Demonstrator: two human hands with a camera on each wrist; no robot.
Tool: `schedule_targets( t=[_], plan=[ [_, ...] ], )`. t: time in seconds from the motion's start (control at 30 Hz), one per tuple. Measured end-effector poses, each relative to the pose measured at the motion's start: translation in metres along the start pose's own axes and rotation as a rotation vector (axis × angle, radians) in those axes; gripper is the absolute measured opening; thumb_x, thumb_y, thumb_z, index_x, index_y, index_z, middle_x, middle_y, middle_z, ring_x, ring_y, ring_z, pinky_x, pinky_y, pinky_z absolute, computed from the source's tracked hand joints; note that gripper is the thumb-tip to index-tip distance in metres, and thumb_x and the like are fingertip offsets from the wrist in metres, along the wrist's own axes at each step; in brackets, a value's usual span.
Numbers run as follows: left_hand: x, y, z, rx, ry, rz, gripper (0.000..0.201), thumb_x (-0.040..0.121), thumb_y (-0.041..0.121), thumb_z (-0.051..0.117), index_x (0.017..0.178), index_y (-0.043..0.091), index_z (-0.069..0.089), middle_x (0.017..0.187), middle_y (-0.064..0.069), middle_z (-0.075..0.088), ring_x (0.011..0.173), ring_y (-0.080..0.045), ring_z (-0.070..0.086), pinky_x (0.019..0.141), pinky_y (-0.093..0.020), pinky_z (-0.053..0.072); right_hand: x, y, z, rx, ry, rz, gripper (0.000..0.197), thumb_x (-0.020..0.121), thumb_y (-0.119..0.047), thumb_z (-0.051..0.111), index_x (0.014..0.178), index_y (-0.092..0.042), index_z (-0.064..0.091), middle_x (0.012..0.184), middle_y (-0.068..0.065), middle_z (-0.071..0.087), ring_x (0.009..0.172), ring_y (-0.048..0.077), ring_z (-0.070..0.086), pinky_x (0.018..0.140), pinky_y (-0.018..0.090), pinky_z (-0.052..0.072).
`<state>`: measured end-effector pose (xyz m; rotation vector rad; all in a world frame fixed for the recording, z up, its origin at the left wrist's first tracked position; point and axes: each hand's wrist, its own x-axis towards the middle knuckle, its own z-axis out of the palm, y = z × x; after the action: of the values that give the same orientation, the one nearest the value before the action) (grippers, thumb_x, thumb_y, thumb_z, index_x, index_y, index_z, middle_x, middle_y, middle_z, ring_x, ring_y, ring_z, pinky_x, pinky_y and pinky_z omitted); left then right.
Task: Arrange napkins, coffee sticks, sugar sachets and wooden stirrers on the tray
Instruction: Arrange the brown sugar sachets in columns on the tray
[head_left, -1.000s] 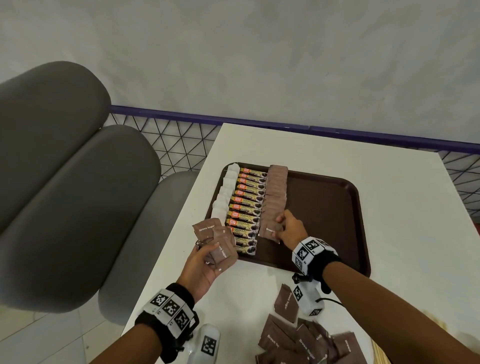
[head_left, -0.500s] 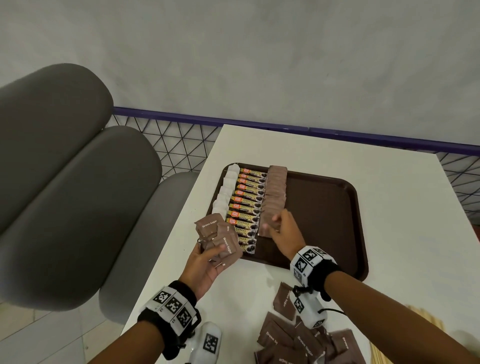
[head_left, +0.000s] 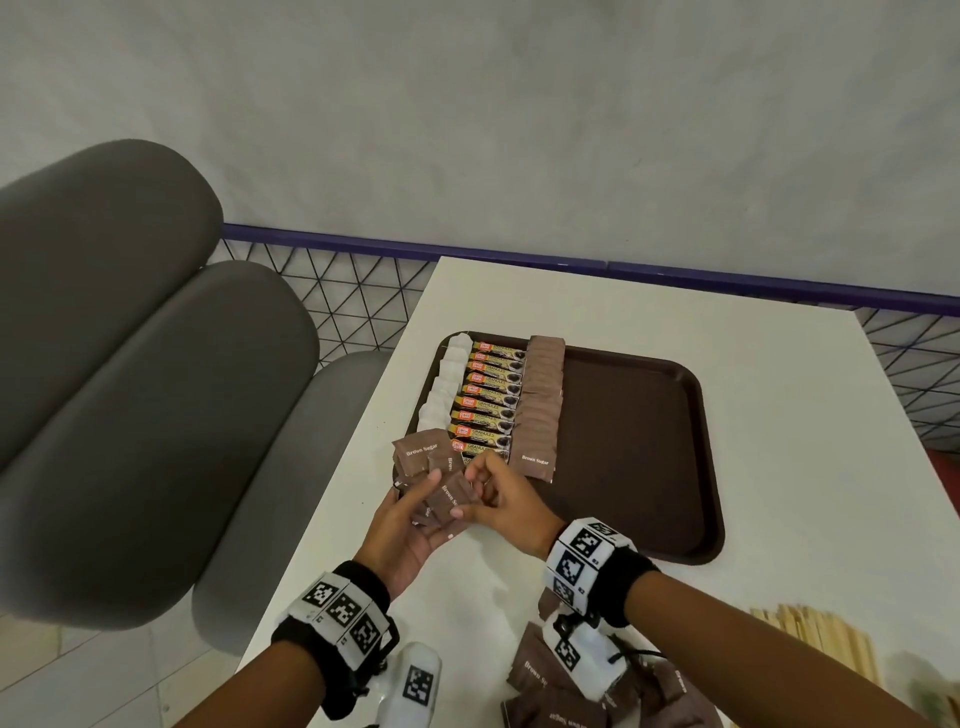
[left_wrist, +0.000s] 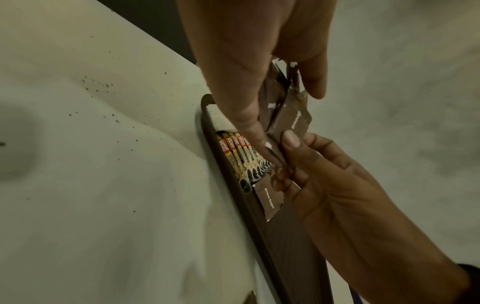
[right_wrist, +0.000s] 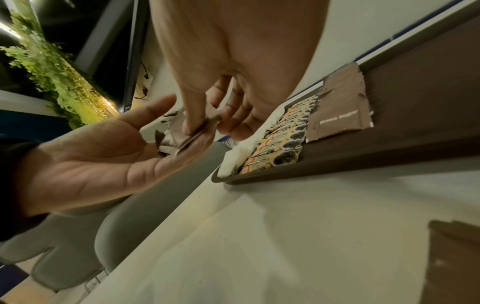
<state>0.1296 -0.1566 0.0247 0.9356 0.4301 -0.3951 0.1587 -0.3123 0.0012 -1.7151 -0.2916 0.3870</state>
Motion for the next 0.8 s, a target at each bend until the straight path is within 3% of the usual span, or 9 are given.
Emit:
schedule_targets(
  t=[0.17,0.27,0.37,0.5,0.6,0.67,0.8],
  plan=[
    [0.001,-0.001,0.0,0.005,0.004,0.014,0.04,0.086,0.015,0.059,0.125,0.007,0.056,0.117,-0.021,0.065,0.096,-0.034,0.066,0.082,-0.043,0.057,-0.003,0.005,-0.004,-0.028,-0.006,0.011,0.031,0.078,-0.006,0.07,0.075,-0.023,0.044,0.072,-0.008,0.044,0.065,0.004,0.041,0.062,0.015,0.036],
    [0.003,-0.002,-0.004,0.011,0.04,0.033,0.04,0.087,0.015,0.058,0.126,0.008,0.054,0.117,-0.019,0.066,0.1,-0.035,0.066,0.082,-0.043,0.057,-0.003,0.006,-0.019,0.012,-0.019,0.087,0.027,0.083,-0.003,0.064,0.073,-0.018,0.044,0.073,-0.005,0.048,0.066,0.005,0.047,0.059,0.014,0.042],
    [0.005,-0.001,-0.009,-0.027,0.076,0.041,0.039,0.089,0.012,0.056,0.127,0.008,0.053,0.118,-0.019,0.065,0.106,-0.036,0.064,0.085,-0.046,0.055,0.001,0.009,-0.044,0.035,0.091,0.165,0.025,0.084,0.0,0.06,0.076,-0.018,0.045,0.083,-0.002,0.055,0.072,0.01,0.055,0.056,0.017,0.046],
    [0.006,0.002,-0.015,-0.045,0.102,0.039,0.038,0.089,0.009,0.056,0.126,0.009,0.054,0.118,-0.017,0.065,0.11,-0.035,0.062,0.084,-0.044,0.055,0.009,0.014,-0.077,-0.206,0.231,0.2,0.024,0.083,-0.003,0.063,0.077,-0.023,0.05,0.081,-0.004,0.056,0.077,0.013,0.052,0.068,0.02,0.043],
    [0.005,0.003,-0.014,-0.053,0.106,0.029,0.034,0.085,0.007,0.058,0.119,0.009,0.057,0.117,-0.017,0.065,0.108,-0.033,0.062,0.081,-0.042,0.057,0.016,0.017,-0.085,-0.431,0.202,0.233,0.01,0.084,-0.005,0.062,0.088,-0.013,0.057,0.085,0.001,0.059,0.076,0.012,0.052,0.064,0.008,0.039],
    [0.005,0.004,-0.013,-0.053,0.103,0.023,0.037,0.082,0.006,0.06,0.12,0.008,0.057,0.118,-0.018,0.064,0.106,-0.032,0.062,0.078,-0.04,0.058,0.02,0.021,-0.084,-0.517,0.173,0.264,0.013,0.085,-0.003,0.06,0.097,-0.006,0.06,0.084,0.0,0.057,0.07,0.008,0.051,0.057,0.004,0.038],
    [0.005,0.006,-0.012,-0.064,0.095,0.021,0.041,0.082,0.004,0.061,0.123,0.007,0.055,0.118,-0.018,0.064,0.103,-0.032,0.064,0.075,-0.039,0.059,0.027,0.026,-0.078,-0.618,0.187,0.297,0.014,0.086,-0.002,0.056,0.1,-0.003,0.061,0.082,0.004,0.057,0.07,0.016,0.053,0.052,0.008,0.038]
  ],
)
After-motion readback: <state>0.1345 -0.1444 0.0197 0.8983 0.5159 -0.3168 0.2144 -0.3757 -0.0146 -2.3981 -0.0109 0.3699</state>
